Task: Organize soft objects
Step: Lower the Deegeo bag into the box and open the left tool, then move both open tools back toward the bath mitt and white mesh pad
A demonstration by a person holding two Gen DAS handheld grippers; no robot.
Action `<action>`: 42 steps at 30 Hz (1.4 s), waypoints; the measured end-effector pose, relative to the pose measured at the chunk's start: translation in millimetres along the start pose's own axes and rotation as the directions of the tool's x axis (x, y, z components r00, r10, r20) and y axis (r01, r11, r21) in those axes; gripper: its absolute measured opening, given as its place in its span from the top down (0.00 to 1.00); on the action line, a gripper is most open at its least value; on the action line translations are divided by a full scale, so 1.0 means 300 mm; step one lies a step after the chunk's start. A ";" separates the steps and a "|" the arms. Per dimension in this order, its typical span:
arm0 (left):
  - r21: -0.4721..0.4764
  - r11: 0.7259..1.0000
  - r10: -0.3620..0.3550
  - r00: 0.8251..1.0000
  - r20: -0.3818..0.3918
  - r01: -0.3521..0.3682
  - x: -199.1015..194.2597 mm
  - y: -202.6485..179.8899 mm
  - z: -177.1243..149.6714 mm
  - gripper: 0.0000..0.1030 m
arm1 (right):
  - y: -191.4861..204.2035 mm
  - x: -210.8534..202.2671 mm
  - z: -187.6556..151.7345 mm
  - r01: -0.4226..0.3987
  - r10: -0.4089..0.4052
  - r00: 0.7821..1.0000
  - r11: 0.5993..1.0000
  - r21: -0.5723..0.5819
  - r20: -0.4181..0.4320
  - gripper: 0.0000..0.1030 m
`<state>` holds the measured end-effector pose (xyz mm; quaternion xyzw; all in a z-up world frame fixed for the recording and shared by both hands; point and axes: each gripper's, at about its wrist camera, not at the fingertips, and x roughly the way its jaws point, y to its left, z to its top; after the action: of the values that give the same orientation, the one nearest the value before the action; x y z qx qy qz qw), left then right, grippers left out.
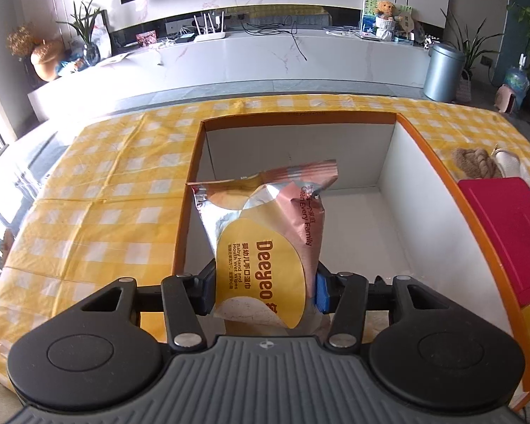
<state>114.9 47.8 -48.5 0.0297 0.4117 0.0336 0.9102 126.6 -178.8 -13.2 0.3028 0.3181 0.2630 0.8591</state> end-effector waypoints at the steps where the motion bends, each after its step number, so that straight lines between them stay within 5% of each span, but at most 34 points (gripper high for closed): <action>1: 0.019 1.000 0.000 1.000 0.015 0.000 -0.008 -0.006 -0.008 0.28 | 0.005 -0.010 0.002 -0.004 0.004 1.000 1.000 -0.004 0.005 0.02; 2: 0.032 0.999 -0.017 0.998 0.055 0.015 -0.026 -0.011 -0.017 0.16 | 0.009 -0.011 0.001 -0.008 0.008 1.000 1.000 -0.005 0.005 0.02; 4: 0.034 0.999 -0.034 0.993 0.111 0.031 -0.056 -0.006 -0.021 0.08 | 0.005 -0.012 -0.006 -0.012 0.012 1.000 1.000 -0.003 -0.009 0.02; 19: -0.001 0.999 -0.052 0.974 0.221 0.054 -0.208 0.049 0.019 0.08 | 0.016 -0.018 -0.019 0.053 -0.052 0.999 0.997 -0.060 0.011 0.02; 26: -0.033 0.995 -0.080 0.953 0.292 0.094 -0.302 0.027 0.034 0.08 | 0.049 -0.035 -0.033 0.226 -0.213 0.973 0.952 -0.206 0.086 0.02; 32: -0.023 0.996 -0.069 0.941 0.332 0.081 -0.344 -0.019 0.056 0.08 | 0.061 -0.090 -0.006 0.206 -0.183 0.975 0.955 -0.213 0.124 0.02; 42: 0.096 0.987 -0.149 0.946 0.289 0.126 -0.355 -0.170 0.072 0.08 | 0.030 -0.243 0.056 0.439 -0.350 0.888 0.840 -0.318 0.299 0.02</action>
<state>62.9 -12.6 41.2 0.0403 0.2730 -0.0505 0.9598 88.1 -225.5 31.6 0.0876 0.2160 0.0987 0.9674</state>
